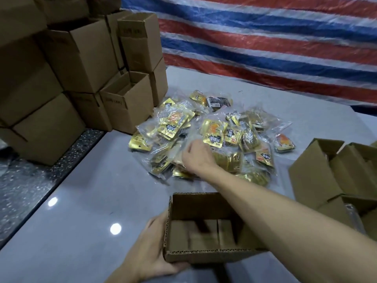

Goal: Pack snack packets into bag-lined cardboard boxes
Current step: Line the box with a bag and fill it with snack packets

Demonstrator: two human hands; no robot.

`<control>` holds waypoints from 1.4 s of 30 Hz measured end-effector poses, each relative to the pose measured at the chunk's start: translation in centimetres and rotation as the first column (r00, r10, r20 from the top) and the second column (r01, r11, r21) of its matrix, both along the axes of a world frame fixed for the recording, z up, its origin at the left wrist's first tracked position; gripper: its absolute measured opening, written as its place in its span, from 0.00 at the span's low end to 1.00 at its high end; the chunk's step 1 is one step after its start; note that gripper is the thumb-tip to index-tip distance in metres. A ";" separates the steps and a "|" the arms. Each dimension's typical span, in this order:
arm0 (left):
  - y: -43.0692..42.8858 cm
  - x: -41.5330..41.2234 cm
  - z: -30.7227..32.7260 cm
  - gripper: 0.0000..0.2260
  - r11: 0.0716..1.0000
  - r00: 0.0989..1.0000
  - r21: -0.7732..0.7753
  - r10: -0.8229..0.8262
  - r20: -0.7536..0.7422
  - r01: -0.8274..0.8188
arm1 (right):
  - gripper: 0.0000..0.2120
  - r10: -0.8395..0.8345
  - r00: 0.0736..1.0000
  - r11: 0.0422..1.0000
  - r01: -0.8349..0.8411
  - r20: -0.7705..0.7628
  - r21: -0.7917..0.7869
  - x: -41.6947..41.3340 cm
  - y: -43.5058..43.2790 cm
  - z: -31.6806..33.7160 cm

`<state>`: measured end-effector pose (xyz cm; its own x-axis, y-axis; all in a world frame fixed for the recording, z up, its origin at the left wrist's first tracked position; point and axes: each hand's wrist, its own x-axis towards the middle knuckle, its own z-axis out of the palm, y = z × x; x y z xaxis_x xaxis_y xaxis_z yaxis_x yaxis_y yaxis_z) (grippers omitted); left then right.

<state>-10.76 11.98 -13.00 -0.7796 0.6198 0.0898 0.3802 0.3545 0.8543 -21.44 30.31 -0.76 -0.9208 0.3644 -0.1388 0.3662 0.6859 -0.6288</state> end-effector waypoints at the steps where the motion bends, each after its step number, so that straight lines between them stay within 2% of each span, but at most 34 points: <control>1: 0.0 -0.3 -0.9 0.41 1.000 1.000 -0.005 0.007 -0.026 -0.007 | 0.10 -0.042 0.997 0.996 0.037 -0.062 -0.079 0.1 0.5 0.4; 3: 0.0 -1.1 -1.9 0.47 0.997 0.997 -0.073 0.020 -0.070 -0.025 | 0.07 -0.190 0.969 0.960 0.150 -0.156 -0.236 0.2 2.2 1.8; 5: -0.3 -1.1 -2.4 0.47 0.995 0.994 -0.103 -0.016 -0.108 0.004 | 0.11 -0.315 0.926 0.896 0.218 -0.208 -0.386 0.5 3.8 4.0; 7: -0.6 -1.1 -3.1 0.49 0.996 0.992 -0.084 -0.045 -0.115 0.035 | 0.16 -0.371 0.901 0.823 0.207 -0.224 -0.528 0.7 4.6 6.1; 9: -0.5 -1.1 -2.8 0.51 0.997 0.994 -0.072 -0.031 -0.107 0.023 | 0.17 -0.352 0.908 0.788 0.157 -0.226 -0.596 1.1 5.5 7.8; 14: -0.7 -0.8 -2.5 0.47 0.997 0.995 -0.079 -0.014 -0.100 0.006 | 0.11 -0.236 0.954 0.860 0.117 -0.184 -0.497 2.6 7.5 8.9; 18: -0.7 -0.6 -2.7 0.43 0.995 0.997 -0.104 -0.005 -0.078 -0.003 | 0.04 -0.161 0.954 0.883 0.024 -0.254 -0.468 4.0 8.4 10.3; 21: -0.6 -0.6 -2.3 0.38 0.995 0.992 -0.102 -0.016 -0.128 0.003 | 0.09 -0.038 0.963 0.893 -0.087 -0.267 -0.441 5.6 8.7 12.4; 25: -0.5 -0.5 -1.8 0.39 0.997 0.980 -0.081 -0.011 -0.201 -0.006 | 0.12 0.085 0.930 0.889 -0.233 -0.357 -0.395 8.2 8.6 15.5; 28: -0.5 -0.4 -1.8 0.34 0.996 0.981 -0.087 -0.014 -0.192 -0.003 | 0.14 0.112 0.890 0.875 -0.299 -0.443 -0.381 10.0 8.2 17.9; 32: -0.6 -0.3 -2.3 0.28 0.995 0.984 -0.096 -0.013 -0.180 -0.005 | 0.12 0.223 0.848 0.855 -0.407 -0.481 -0.321 11.7 7.5 20.1; 38: -0.7 -0.5 -2.5 0.23 0.991 0.984 -0.130 -0.041 -0.172 0.019 | 0.15 0.290 0.809 0.824 -0.483 -0.512 -0.297 13.8 6.6 21.0; 42: -0.8 -0.6 -2.7 0.22 0.986 0.980 -0.166 -0.047 -0.193 0.014 | 0.14 0.284 0.821 0.815 -0.479 -0.495 -0.327 15.1 6.1 20.3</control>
